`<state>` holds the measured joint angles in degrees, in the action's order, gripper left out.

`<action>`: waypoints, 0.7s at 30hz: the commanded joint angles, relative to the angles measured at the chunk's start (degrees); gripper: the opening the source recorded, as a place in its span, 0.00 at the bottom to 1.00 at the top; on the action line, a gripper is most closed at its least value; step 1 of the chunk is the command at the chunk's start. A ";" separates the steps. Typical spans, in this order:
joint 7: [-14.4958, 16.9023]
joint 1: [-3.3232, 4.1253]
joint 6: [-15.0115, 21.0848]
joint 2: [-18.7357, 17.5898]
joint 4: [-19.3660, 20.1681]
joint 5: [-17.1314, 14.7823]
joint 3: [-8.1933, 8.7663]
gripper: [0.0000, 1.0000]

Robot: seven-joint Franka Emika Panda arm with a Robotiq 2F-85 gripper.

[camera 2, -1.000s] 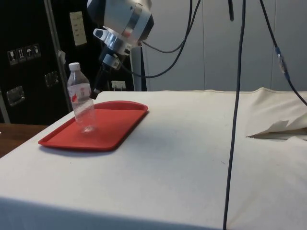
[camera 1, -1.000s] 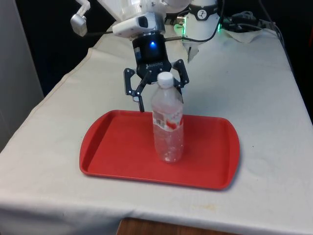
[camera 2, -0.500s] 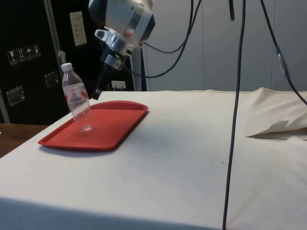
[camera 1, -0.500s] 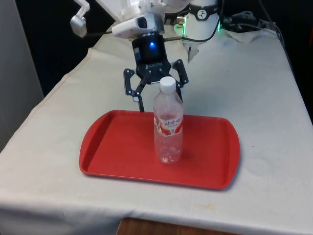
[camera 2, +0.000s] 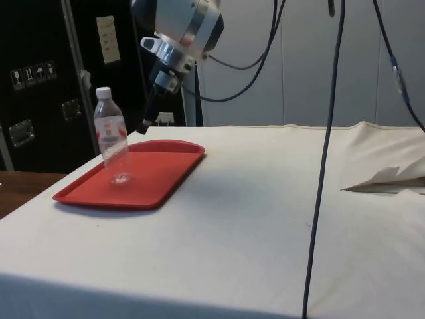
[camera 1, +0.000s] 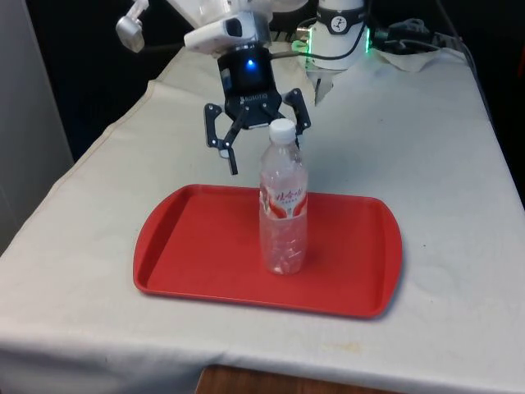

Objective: Place the bottle upright on the tray.

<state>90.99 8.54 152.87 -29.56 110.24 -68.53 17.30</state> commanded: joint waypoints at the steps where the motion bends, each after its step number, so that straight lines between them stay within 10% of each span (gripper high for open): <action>1: 0.29 0.00 -0.06 0.69 0.57 0.11 0.11 1.00; 21: 1.32 0.40 -0.46 4.35 3.50 1.66 1.20 1.00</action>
<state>92.59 8.59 151.95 -25.38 113.27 -67.32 18.22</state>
